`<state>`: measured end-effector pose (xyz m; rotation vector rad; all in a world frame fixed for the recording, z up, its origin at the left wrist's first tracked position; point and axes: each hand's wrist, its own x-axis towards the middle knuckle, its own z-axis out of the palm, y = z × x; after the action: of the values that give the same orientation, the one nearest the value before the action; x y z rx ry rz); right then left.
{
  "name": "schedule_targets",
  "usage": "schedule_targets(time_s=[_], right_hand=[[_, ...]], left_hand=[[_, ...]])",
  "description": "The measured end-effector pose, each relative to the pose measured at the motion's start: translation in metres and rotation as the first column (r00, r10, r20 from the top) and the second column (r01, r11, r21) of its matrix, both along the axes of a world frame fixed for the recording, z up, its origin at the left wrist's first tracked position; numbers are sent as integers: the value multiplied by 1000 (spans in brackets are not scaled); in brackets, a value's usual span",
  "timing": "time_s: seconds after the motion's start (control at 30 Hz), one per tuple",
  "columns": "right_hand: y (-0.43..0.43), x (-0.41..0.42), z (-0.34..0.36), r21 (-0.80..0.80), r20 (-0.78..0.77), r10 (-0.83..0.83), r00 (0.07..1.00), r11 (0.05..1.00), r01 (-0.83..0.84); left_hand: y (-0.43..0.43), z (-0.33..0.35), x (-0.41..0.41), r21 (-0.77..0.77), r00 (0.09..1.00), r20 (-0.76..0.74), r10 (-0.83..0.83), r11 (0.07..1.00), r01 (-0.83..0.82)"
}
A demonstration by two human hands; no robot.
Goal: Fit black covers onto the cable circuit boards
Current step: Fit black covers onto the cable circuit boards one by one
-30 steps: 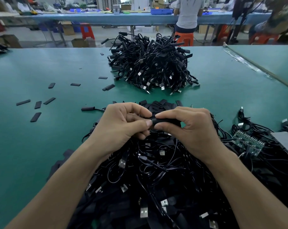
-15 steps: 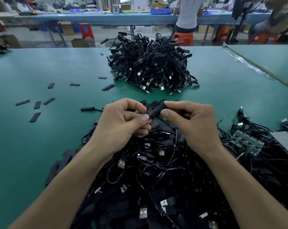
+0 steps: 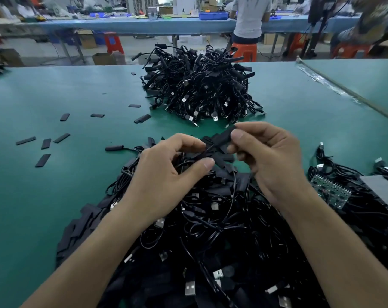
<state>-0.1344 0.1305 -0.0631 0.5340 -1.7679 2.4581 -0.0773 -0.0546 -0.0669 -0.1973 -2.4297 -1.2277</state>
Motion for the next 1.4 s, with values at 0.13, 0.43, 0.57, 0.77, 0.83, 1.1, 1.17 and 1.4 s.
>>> schedule_targets(time_s=[0.13, 0.43, 0.57, 0.77, 0.83, 1.1, 1.17, 1.4], right_hand=[[6, -1, 7, -201, 71, 50, 996, 979, -34], [26, -3, 15, 904, -247, -208, 947, 303, 302], [22, 2, 17, 997, -45, -222, 974, 54, 59], [15, 10, 20, 993, 53, -141, 989, -95, -67], [16, 12, 25, 986, 25, -138, 990, -162, -48], [3, 28, 19, 985, -11, -121, 993, -173, -10], [-8, 34, 21, 976, -216, -130, 968, 8, 219], [-31, 43, 18, 861, -325, 288, 901, 484, 156]], left_hand=[[5, 1, 2, -105, 999, -26, -21, 994, 18], [-6, 10, -4, 246, 968, 8, 252, 937, -246], [-9, 1, -6, -41, 930, 139, 340, 941, -337], [-11, 2, -2, -168, 892, 156, 425, 901, -400], [-10, 2, -2, -184, 900, 135, 415, 903, -389], [-10, 0, -3, -169, 925, 83, 370, 920, -352], [-10, -2, -4, -161, 932, 51, 360, 924, -348], [-6, -2, -7, 4, 972, -35, 233, 972, -233]])
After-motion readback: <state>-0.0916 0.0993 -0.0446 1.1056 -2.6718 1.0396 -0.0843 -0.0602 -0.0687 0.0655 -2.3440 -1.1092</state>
